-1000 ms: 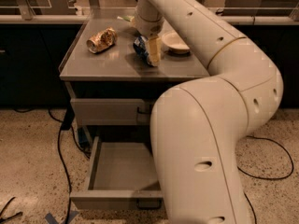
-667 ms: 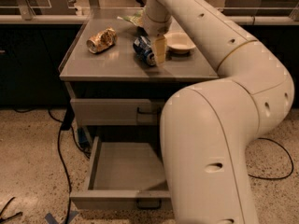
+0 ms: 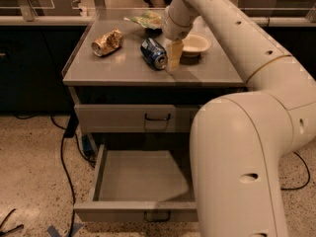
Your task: Place pepsi can into middle drawer
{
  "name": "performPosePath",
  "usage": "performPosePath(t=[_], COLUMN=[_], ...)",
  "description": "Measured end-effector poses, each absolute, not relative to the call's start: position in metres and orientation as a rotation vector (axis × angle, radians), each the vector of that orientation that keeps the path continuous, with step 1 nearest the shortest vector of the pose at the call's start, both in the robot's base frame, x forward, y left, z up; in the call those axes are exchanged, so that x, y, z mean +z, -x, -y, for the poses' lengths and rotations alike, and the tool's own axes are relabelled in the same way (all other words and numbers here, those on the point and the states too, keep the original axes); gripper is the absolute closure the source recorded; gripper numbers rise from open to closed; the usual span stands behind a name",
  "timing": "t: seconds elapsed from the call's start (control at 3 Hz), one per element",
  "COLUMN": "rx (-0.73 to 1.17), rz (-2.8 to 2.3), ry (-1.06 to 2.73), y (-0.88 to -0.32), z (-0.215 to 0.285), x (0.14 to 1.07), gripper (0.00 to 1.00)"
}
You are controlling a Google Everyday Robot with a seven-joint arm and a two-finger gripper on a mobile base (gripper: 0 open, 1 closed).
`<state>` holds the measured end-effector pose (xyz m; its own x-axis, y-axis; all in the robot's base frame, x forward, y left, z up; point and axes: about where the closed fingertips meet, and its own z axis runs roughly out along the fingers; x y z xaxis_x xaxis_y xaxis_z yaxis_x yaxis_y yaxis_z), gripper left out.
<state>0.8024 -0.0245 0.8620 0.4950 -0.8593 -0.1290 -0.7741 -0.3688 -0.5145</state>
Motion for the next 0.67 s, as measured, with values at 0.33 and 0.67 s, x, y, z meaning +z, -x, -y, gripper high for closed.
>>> performPosePath(t=[0.33,0.67], rx=[-0.120,-0.051], rz=[-1.278,-1.231], ry=[2.161,2.114], y=[-0.8011,-0.8005], z=[0.0260,0.0262], x=[0.8608,0.8599], gripper=[0.00,0.00])
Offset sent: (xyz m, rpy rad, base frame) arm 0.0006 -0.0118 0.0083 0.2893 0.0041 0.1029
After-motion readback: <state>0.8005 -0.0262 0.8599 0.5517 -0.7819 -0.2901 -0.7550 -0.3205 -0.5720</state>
